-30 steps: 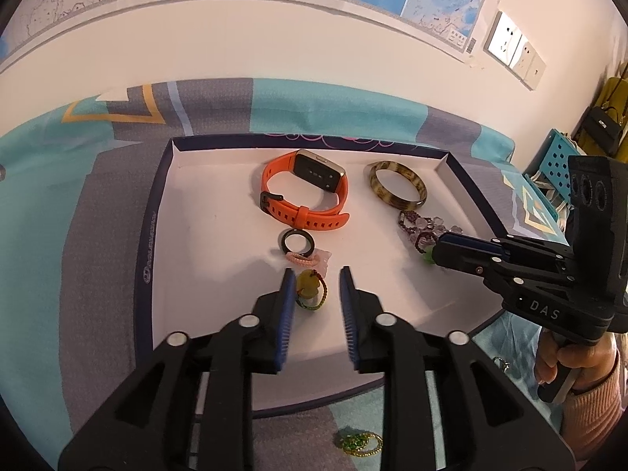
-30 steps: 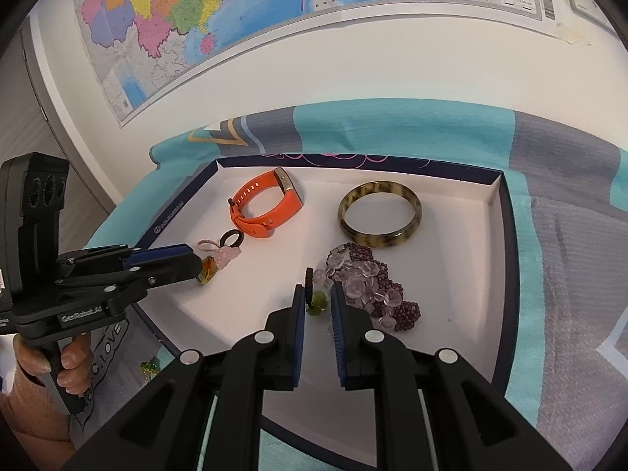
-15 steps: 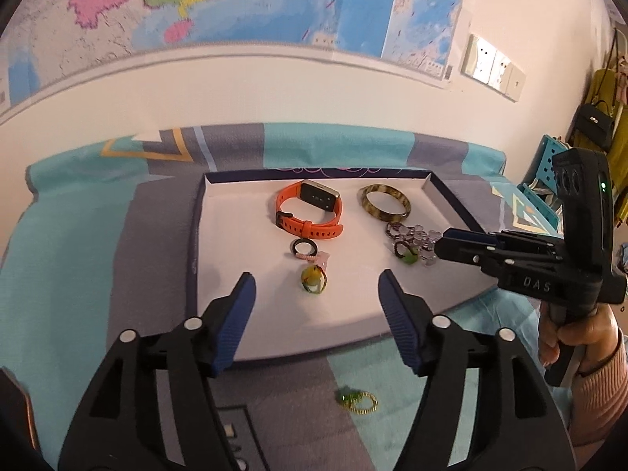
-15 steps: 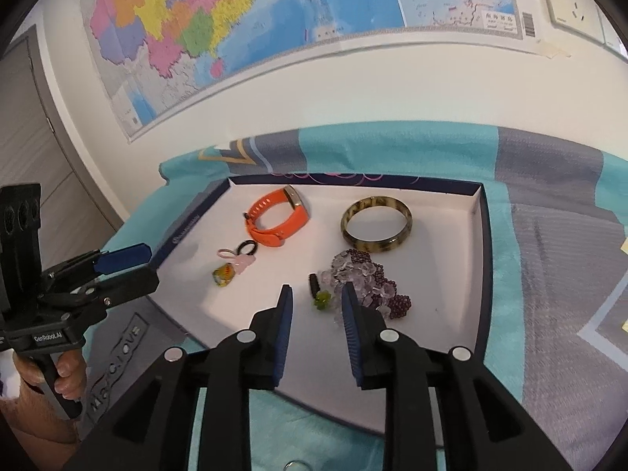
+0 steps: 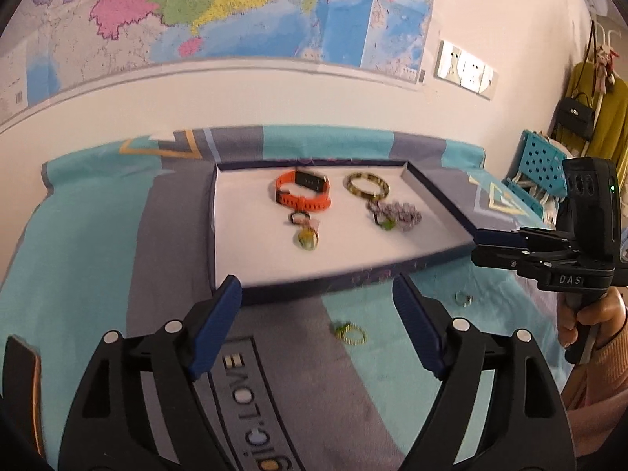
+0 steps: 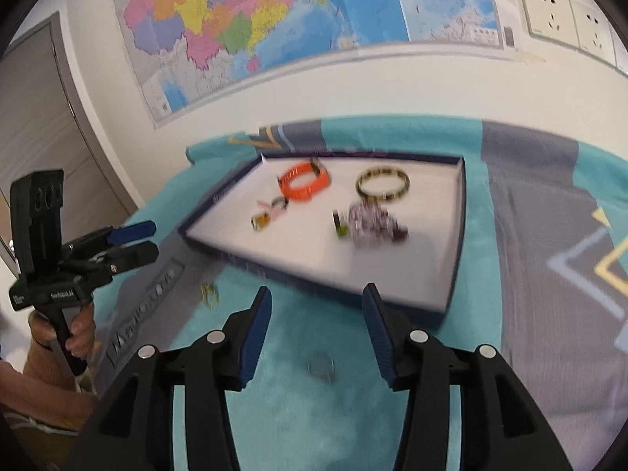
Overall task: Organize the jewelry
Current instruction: 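Withdraw both open tools up from the box, then grasp the gold ring with the left tool while the right tool grasps the silver ring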
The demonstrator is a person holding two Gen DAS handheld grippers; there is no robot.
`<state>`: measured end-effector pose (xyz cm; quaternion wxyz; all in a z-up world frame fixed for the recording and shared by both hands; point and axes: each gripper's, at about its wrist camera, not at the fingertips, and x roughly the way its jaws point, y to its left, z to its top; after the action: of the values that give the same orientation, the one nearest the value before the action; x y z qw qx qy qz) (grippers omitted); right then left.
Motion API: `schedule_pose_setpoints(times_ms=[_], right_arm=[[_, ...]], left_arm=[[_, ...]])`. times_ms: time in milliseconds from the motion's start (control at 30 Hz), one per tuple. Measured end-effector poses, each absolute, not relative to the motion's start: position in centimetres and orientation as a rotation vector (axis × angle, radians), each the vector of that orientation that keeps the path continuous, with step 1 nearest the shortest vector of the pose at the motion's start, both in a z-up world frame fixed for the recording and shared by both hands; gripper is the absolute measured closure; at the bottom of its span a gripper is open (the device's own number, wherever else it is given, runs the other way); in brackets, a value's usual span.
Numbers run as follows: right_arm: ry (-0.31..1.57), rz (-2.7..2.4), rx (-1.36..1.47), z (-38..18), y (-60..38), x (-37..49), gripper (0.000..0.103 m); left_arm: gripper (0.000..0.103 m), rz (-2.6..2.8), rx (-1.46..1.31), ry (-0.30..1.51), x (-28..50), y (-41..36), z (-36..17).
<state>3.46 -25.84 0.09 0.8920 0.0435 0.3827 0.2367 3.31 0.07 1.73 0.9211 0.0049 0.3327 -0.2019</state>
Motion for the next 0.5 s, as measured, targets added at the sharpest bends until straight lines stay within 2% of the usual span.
schedule_pose_setpoints(times_ms=[167,500], right_arm=[[0.837,0.466,0.067,-1.5,-25.7,2.5,0.056],[0.876,0.423,0.008,-2.5,-24.7,1.8,0.055]], left_arm=[[0.024,-0.423,0.048,0.726,2.5,-0.6,0.1],[0.031,-0.468,0.062,0.78,2.5,-2.2,-1.3]])
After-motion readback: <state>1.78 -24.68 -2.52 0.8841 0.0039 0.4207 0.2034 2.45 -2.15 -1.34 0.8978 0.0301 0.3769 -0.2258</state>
